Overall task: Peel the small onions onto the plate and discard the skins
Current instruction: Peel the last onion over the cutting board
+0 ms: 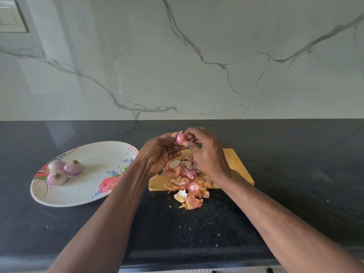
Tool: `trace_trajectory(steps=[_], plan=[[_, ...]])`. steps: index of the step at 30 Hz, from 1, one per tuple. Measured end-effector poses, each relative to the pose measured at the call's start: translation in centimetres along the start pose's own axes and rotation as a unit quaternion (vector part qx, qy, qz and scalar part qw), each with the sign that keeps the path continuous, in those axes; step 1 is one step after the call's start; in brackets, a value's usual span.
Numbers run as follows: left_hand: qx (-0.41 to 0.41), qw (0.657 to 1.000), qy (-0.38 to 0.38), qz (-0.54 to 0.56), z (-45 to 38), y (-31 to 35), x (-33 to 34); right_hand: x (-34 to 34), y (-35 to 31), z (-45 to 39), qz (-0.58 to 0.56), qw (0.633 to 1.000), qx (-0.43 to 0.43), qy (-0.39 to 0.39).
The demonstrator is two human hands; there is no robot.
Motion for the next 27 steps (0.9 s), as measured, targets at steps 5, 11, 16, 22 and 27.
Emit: trace_trajectory(steps=[5,11,16,22,27], plan=[[0.004,1.000,0.005,-0.016,-0.13,-0.09,-0.08,-0.17,0.00,-0.11,-0.006,1.000,-0.005,-0.002],[0.009,1.000,0.015,-0.025,0.13,-0.30,0.09,0.10,0.11,0.20,0.016,0.999,-0.036,0.002],[0.007,1.000,0.022,-0.020,0.17,-0.48,0.07,0.39,0.47,0.29,0.043,0.997,-0.066,0.004],[0.008,1.000,0.020,-0.014,0.27,-0.35,0.21,0.35,0.35,0.41,0.031,0.999,-0.012,0.006],[-0.001,1.000,0.014,0.006,0.57,-0.23,0.56,-0.01,0.35,0.03,-0.030,0.997,0.071,0.016]])
Point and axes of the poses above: each hand's wrist, its own z-axis away from the middle knuckle, its own x-axis out of the palm, y = z × x, the point moved 1 cm from there along -z, towards the middle knuckle, and after that the axes turned 8 degrees about z, right-handed, at the moved point
